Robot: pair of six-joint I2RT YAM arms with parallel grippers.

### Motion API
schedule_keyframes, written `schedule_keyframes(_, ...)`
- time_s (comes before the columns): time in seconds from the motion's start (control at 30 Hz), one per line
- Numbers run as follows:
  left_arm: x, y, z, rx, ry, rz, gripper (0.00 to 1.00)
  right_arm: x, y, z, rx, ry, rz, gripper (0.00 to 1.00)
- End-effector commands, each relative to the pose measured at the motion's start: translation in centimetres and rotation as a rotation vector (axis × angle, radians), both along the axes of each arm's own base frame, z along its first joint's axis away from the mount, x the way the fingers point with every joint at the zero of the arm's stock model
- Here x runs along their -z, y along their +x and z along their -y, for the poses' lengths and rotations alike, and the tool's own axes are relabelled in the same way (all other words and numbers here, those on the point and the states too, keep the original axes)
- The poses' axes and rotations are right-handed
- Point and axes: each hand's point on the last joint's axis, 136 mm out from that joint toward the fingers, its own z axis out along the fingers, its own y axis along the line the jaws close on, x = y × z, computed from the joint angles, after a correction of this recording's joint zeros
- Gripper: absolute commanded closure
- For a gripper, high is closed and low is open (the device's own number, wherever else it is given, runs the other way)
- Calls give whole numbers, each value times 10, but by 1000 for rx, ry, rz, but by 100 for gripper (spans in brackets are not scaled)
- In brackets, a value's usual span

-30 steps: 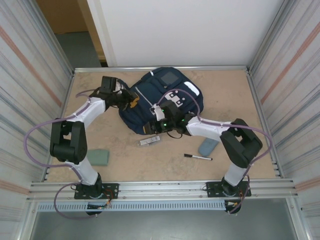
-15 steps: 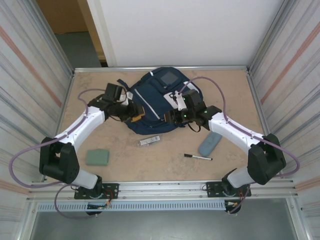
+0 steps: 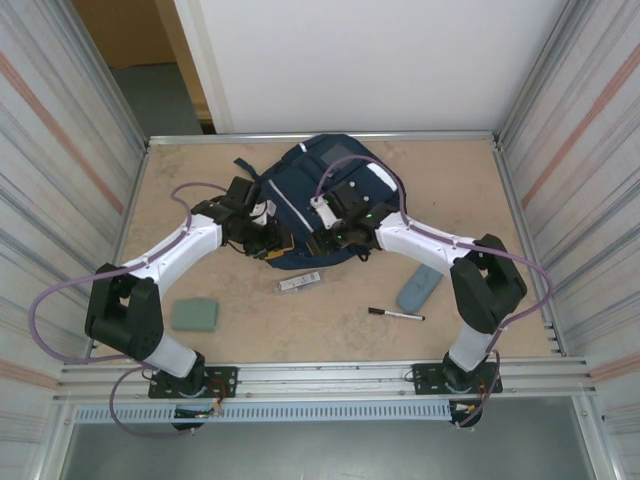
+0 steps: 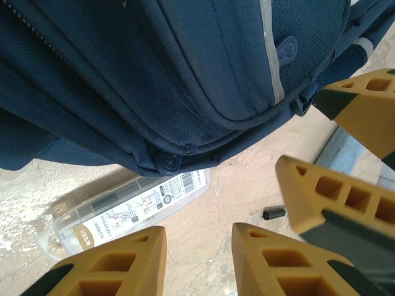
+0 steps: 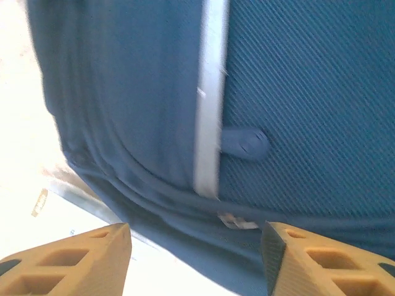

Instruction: Pack the student bag

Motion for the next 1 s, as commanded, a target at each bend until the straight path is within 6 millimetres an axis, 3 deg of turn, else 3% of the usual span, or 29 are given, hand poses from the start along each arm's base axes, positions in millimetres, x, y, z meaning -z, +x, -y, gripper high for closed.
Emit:
schedule_keyframes(0.0,1,-5,-6,2,8,-5,67,-14,16,-18,-37,-84,169,40)
schedule_keyframes(0.33,-7,-3,-26,-87,-85,37,62,27,41,-36,-74,-211,231,41)
schedule_keyframes(0.43,-12,-3,-23,-72,-101,56,59,27,46,-38,-69,-210,250,56)
schedule_keyframes(0.5,-17,-1,-20,-39,-119,94,58,12,50,-36,-46,-201,293,78)
schedule_keyframes(0.6,-33,2,-11,38,-161,196,55,-17,52,-32,-21,-154,349,93)
schedule_keyframes(0.8,-59,17,0,198,-70,525,54,-68,48,-29,-37,-6,355,98)
schedule_keyframes(0.97,-56,28,26,308,-92,563,56,-91,47,-28,-50,134,315,99)
